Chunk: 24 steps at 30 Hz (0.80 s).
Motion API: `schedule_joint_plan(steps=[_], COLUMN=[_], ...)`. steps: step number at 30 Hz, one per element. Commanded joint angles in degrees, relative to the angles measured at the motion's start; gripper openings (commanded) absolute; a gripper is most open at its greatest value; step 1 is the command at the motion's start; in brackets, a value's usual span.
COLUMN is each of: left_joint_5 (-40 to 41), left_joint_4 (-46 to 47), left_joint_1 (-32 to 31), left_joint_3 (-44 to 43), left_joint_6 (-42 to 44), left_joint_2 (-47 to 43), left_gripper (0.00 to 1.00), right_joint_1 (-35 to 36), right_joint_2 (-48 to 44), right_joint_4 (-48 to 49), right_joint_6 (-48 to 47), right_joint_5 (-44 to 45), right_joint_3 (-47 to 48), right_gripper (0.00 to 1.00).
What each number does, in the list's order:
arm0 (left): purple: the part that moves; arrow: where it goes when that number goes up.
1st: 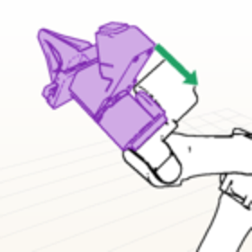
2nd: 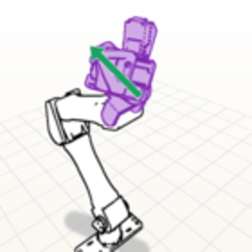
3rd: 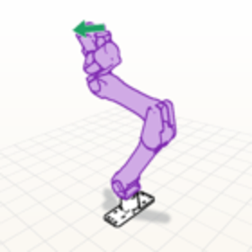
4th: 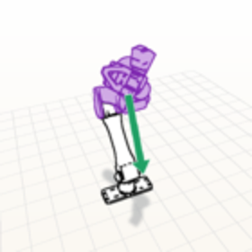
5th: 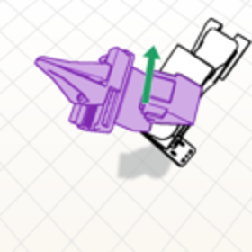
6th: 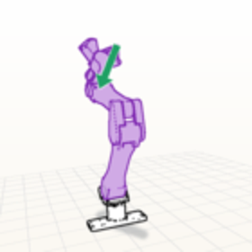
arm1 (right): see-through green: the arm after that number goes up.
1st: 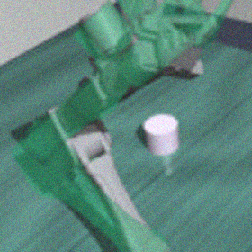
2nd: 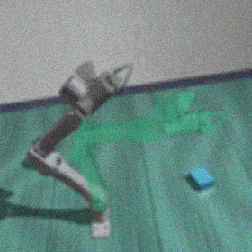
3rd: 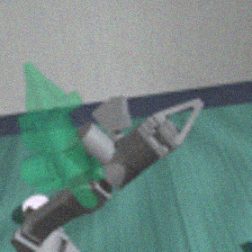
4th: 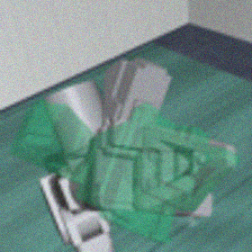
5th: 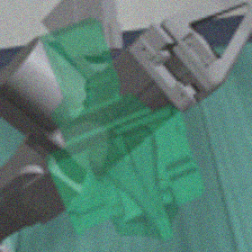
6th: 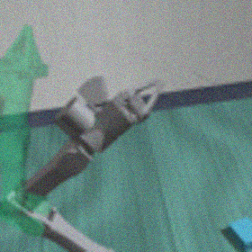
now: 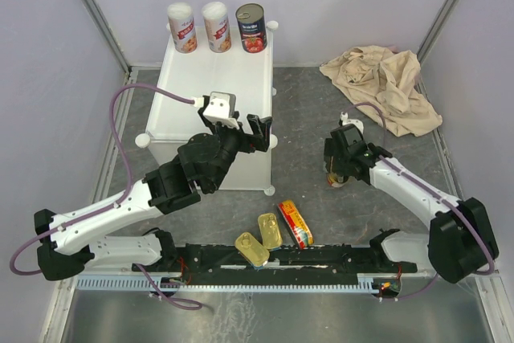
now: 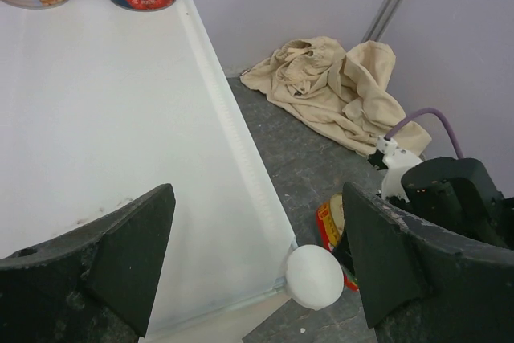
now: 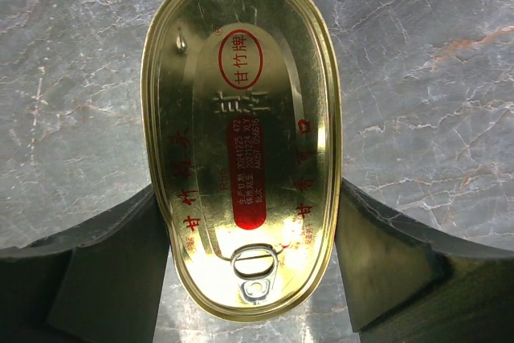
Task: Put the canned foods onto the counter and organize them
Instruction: Pick up the canned food from the center of the board, then place the canned food on the counter.
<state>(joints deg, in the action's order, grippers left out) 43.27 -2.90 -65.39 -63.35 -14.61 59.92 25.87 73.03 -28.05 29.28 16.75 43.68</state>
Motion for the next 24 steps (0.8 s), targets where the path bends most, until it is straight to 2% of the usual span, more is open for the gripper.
schedule_joint_plan(steps=[1,13,24], left_joint_5=[2.4,3.7,2.7], left_joint_4=[2.1,0.5,-3.3], left_joint_1=[-0.4,-0.2,0.2], left_joint_3=[-1.3,-5.6,-14.5], left_joint_6=[2.9,3.6,4.2], left_joint_2=[-1.6,-0.5,5.1], left_gripper=[0.91,0.94,0.99], right_joint_1=[0.0,0.9,4.6], right_joint_2=[-6.0,-12.8,-10.2], right_joint_4=[-0.4,-8.4,-11.4], right_joint_6=[-0.1,-2.4,-3.6], right_joint_5=[1.2,-2.5,-5.6], right_joint_3=[3.0,16.7,33.9], right_gripper=[0.21,0.18,0.17])
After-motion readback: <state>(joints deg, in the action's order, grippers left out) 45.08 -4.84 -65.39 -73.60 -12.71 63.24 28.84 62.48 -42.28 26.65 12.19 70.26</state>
